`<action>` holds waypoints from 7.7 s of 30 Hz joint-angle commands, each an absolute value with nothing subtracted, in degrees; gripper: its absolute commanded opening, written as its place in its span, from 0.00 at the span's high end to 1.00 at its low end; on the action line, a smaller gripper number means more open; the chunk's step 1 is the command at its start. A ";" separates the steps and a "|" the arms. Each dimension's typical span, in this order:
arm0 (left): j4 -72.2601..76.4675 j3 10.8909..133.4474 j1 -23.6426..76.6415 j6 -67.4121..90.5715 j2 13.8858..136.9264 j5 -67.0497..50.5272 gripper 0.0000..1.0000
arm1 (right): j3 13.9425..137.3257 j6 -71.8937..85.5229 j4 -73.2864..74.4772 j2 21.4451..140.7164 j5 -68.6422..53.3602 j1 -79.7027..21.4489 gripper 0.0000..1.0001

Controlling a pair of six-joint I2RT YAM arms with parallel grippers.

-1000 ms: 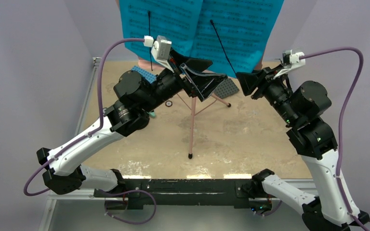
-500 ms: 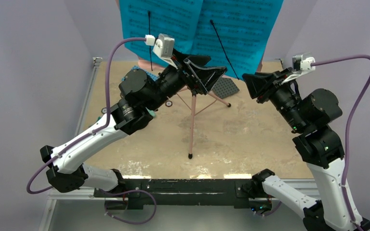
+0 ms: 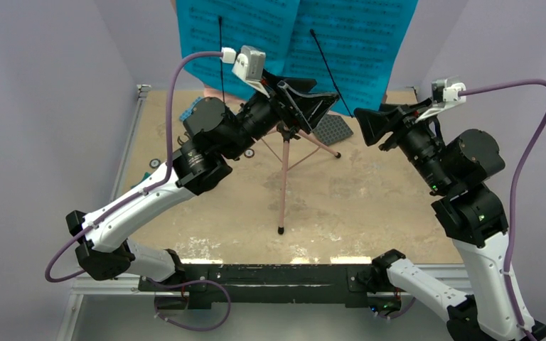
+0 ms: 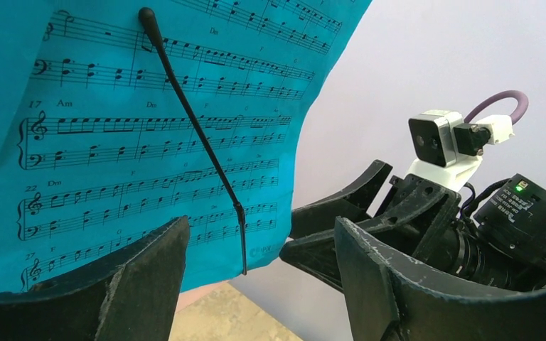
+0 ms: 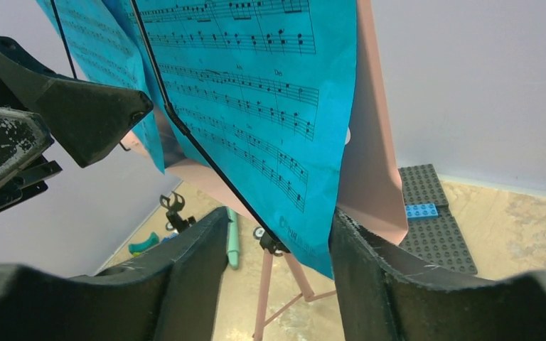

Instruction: Pack up the instrument practice props

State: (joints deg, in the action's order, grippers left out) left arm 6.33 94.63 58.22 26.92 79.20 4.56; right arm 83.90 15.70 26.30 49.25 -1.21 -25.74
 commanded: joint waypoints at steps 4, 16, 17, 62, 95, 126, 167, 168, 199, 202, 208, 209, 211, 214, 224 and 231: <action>8.44 97.95 58.36 26.28 79.57 4.40 0.25 | 86.68 15.42 24.79 50.09 -3.14 -25.36 0.58; 8.88 99.02 58.36 26.02 81.40 4.57 0.29 | 86.24 15.29 25.22 49.43 -2.56 -25.31 1.00; 9.00 99.17 58.36 26.02 81.60 4.64 0.29 | 86.23 15.22 25.30 49.28 -2.55 -25.31 1.00; 12.87 102.36 57.92 21.45 85.59 7.38 0.70 | 87.48 15.51 28.18 49.92 -2.70 -25.31 1.00; 15.88 98.43 57.74 19.88 83.67 7.06 1.00 | 88.07 14.68 30.97 48.22 2.57 -25.31 1.00; 17.05 94.56 57.74 16.30 82.65 10.74 1.00 | 88.15 9.64 45.56 29.64 16.37 -25.31 1.00; 15.37 81.64 58.30 26.33 73.00 3.72 0.00 | 78.43 15.47 51.58 20.81 15.38 -25.31 1.00; 15.16 80.06 58.43 27.49 71.87 3.10 0.00 | 76.91 15.88 50.88 20.95 15.11 -25.29 1.00; 0.57 30.33 58.78 56.55 29.25 6.96 0.02 | 55.62 32.55 20.81 52.91 -8.38 -0.51 1.00; 0.09 28.93 58.77 57.65 28.66 7.11 0.02 | 57.81 36.37 17.33 58.81 -11.55 4.26 1.00; -2.45 28.25 58.72 57.40 30.12 7.75 0.02 | 72.65 35.88 15.36 72.81 -11.76 8.30 1.00; -2.61 28.38 58.73 57.10 30.55 7.92 0.02 | 77.05 35.44 16.54 75.98 -12.13 9.02 1.00; -2.80 28.80 58.71 56.30 31.34 8.23 0.02 | 85.13 35.18 17.92 78.98 -13.39 10.00 1.00; -2.81 29.35 58.71 55.61 32.63 8.47 0.01 | 94.70 33.83 18.25 80.74 -13.67 10.04 1.00; -0.90 27.79 58.71 57.16 35.01 6.54 0.01 | 67.81 32.94 10.51 80.70 -15.44 10.72 1.00; 1.05 27.03 58.71 58.34 35.09 5.28 0.01 | 60.11 32.22 11.93 85.61 -15.05 11.37 1.00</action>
State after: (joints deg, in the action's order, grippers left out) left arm -2.55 28.08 58.59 57.06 35.29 6.83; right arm 59.24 33.82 11.53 86.43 -14.55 10.96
